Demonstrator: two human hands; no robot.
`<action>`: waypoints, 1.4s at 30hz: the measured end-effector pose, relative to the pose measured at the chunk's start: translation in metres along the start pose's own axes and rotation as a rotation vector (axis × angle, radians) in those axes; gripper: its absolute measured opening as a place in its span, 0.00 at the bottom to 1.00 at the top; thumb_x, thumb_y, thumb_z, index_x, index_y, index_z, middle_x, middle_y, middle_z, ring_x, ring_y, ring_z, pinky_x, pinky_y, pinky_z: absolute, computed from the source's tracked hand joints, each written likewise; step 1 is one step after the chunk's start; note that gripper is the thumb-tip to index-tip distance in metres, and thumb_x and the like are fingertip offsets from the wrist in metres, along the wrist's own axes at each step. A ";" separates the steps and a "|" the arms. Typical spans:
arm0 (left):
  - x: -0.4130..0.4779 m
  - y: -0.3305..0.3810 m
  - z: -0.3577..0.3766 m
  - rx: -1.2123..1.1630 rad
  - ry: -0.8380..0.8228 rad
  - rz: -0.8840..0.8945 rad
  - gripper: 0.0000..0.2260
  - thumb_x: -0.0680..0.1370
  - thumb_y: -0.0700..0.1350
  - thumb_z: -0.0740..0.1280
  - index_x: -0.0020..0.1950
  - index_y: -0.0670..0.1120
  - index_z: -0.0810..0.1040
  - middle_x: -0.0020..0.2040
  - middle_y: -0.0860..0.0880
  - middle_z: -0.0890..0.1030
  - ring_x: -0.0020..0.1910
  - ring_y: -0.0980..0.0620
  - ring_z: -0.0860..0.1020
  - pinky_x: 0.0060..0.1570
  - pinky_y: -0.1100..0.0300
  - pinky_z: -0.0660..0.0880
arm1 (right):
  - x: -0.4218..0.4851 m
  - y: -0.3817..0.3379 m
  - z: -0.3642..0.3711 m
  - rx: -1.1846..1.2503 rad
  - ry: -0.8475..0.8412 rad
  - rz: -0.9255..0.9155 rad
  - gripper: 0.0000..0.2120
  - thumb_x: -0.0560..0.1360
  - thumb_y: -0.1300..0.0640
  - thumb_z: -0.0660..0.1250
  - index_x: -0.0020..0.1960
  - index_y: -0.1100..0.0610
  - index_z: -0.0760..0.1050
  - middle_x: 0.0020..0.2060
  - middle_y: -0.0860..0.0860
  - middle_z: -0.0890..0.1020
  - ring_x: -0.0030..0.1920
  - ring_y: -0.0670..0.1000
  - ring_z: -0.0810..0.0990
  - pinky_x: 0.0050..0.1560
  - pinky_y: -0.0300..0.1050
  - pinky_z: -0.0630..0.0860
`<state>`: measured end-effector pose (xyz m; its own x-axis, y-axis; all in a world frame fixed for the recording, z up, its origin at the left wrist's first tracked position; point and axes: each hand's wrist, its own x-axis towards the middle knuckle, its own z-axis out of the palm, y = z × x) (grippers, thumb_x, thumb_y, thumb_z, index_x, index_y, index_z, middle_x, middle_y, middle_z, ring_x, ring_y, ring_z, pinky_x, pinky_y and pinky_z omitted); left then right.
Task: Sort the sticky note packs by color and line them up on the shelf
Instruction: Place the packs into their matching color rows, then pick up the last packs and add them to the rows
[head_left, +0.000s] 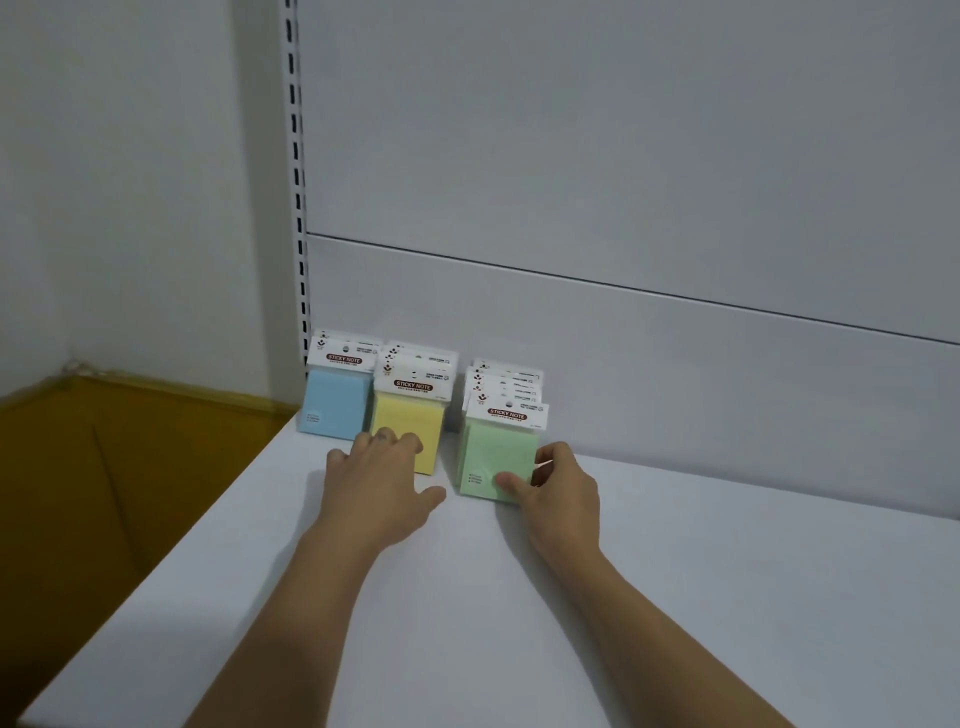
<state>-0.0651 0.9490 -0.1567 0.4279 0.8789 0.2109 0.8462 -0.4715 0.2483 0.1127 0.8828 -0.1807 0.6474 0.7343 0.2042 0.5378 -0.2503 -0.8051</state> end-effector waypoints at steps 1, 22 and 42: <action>-0.002 0.000 -0.001 0.044 -0.032 -0.004 0.27 0.74 0.65 0.62 0.68 0.53 0.66 0.68 0.49 0.69 0.66 0.48 0.66 0.62 0.47 0.64 | 0.000 0.000 0.001 -0.005 0.008 -0.009 0.15 0.66 0.49 0.75 0.41 0.48 0.67 0.34 0.44 0.78 0.36 0.42 0.76 0.33 0.41 0.68; -0.012 0.001 0.010 0.205 -0.192 -0.059 0.37 0.70 0.73 0.56 0.73 0.53 0.59 0.75 0.47 0.61 0.73 0.45 0.59 0.67 0.42 0.58 | 0.002 0.008 -0.019 -0.281 -0.029 -0.125 0.30 0.70 0.39 0.68 0.65 0.52 0.65 0.57 0.48 0.75 0.55 0.50 0.76 0.51 0.46 0.72; 0.001 0.263 0.028 -0.038 0.035 0.544 0.32 0.73 0.68 0.56 0.72 0.51 0.64 0.70 0.51 0.68 0.70 0.49 0.62 0.65 0.51 0.58 | 0.002 0.125 -0.274 -0.700 0.015 -0.071 0.37 0.73 0.33 0.59 0.76 0.45 0.53 0.78 0.51 0.52 0.77 0.52 0.51 0.75 0.56 0.48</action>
<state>0.1669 0.8279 -0.1172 0.7890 0.5049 0.3501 0.4934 -0.8603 0.1287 0.3292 0.6808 -0.1283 0.6027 0.7561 0.2549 0.7968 -0.5533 -0.2428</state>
